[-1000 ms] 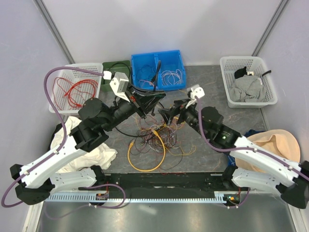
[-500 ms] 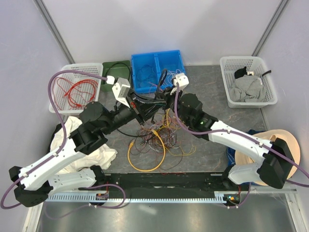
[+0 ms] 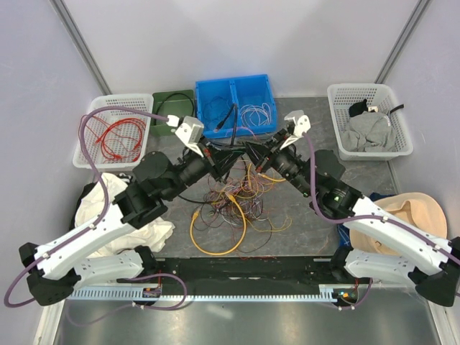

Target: Untangle the cables

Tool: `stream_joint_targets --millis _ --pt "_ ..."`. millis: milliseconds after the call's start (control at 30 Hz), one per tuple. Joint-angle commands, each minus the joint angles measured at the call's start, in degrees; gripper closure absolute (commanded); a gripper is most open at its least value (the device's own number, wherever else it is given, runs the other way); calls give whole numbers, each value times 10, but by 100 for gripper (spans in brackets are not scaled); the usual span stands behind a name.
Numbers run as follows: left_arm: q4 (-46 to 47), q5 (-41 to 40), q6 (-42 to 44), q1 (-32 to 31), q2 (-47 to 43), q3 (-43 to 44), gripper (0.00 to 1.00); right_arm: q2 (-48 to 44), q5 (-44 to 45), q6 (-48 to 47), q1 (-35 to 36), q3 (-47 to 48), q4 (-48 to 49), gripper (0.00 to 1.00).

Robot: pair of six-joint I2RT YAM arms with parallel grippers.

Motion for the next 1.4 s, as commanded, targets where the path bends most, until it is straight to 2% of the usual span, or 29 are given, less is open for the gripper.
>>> stream_joint_targets --millis 0,133,267,467,500,533,567,667,700,733,800,900,1033,1167,1367 --pt "43 -36 28 1 29 12 98 -18 -37 16 5 -25 -39 100" --pt "35 -55 57 1 36 49 98 -15 -28 25 6 -65 -76 100" --pt "1 -103 101 1 39 104 98 -4 43 41 5 -102 -123 100" --pt "-36 -160 129 5 43 129 98 22 116 68 5 -130 -188 100" --pt "-36 -175 127 6 48 133 98 28 133 71 5 -130 -200 93" --pt "-56 -186 127 8 53 137 98 29 136 75 4 -130 -201 80" --pt "-64 -199 128 11 60 151 98 27 135 78 5 -130 -203 54" --pt "-128 -237 111 42 96 193 98 0 145 79 5 -141 -190 24" --pt "-173 -245 75 57 110 207 98 -16 152 74 5 -147 -174 19" --pt "-201 -231 52 101 134 221 98 -22 162 68 5 -148 -167 15" --pt "-235 -171 -6 152 157 238 98 -28 168 55 5 -132 -171 4" --pt "-247 -140 -32 250 198 250 98 -36 171 54 5 -105 -201 2" --pt "-284 -124 -21 316 285 334 98 -80 160 72 5 -115 -208 2" --pt "-297 -100 -15 358 384 408 98 -139 149 77 5 -138 -201 2" --pt "-294 -64 5 394 523 520 98 -175 161 76 5 -150 -201 2"
